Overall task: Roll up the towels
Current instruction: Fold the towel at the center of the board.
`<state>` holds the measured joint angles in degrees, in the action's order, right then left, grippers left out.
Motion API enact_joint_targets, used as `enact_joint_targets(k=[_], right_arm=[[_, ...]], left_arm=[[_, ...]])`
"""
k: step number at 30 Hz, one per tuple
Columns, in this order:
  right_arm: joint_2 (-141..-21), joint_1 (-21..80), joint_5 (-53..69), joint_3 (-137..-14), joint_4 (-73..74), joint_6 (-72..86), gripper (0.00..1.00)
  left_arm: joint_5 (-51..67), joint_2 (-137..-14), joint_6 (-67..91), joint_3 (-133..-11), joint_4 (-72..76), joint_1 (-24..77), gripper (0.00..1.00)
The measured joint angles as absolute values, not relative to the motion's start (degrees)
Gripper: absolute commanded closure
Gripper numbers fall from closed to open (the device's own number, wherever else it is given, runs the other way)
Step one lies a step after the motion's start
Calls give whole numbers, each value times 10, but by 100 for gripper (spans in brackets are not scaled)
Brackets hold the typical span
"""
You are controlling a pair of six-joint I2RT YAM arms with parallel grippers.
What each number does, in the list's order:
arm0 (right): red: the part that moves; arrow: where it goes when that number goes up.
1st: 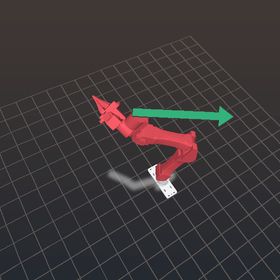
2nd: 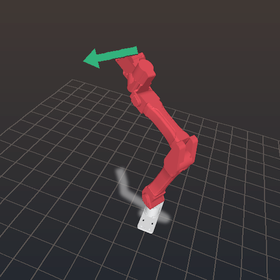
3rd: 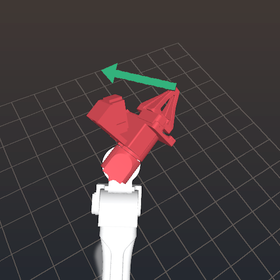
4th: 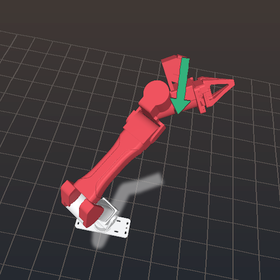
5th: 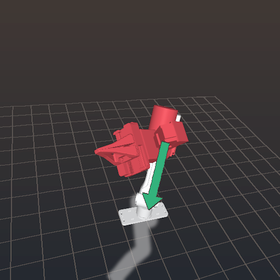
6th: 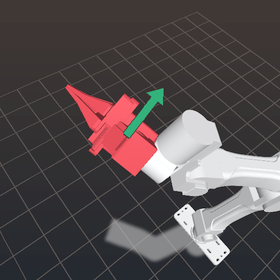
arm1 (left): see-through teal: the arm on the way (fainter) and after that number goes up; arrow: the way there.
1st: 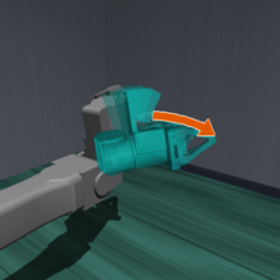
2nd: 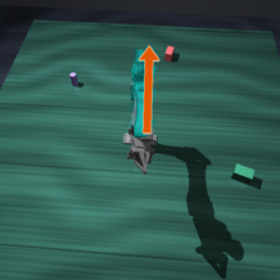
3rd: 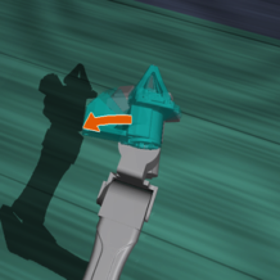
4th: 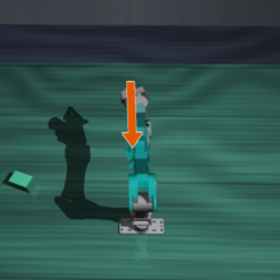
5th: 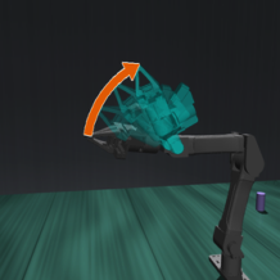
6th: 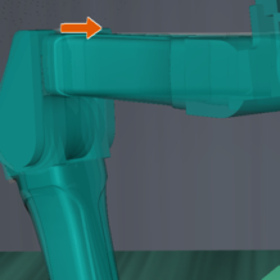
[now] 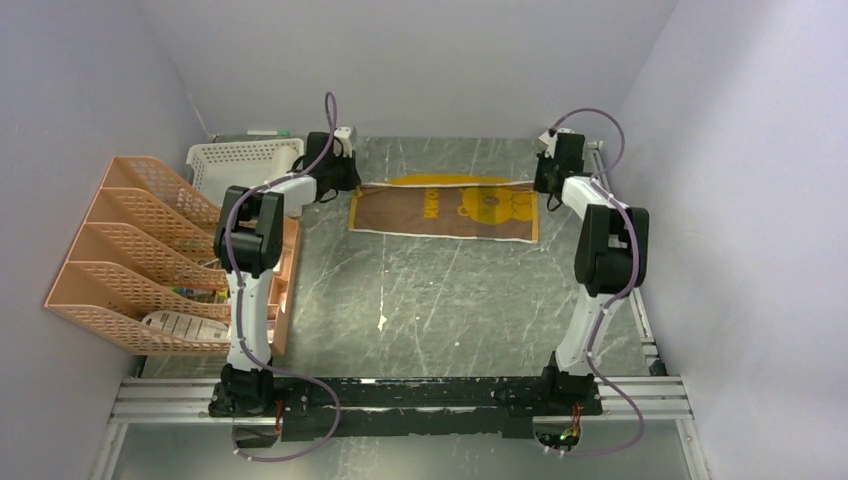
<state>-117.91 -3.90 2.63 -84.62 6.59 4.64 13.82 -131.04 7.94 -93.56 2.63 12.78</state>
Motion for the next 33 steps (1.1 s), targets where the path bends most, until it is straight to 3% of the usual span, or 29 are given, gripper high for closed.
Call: enact_joint_targets(k=[9,33], right_arm=[[-1036,-38,15,-687,24,54,100],[-998,-38,0,-561,55,88,100]], left_arm=[[147,-1182,84,-762,123,128,93],[146,-1114,99,-589,187,132,93]])
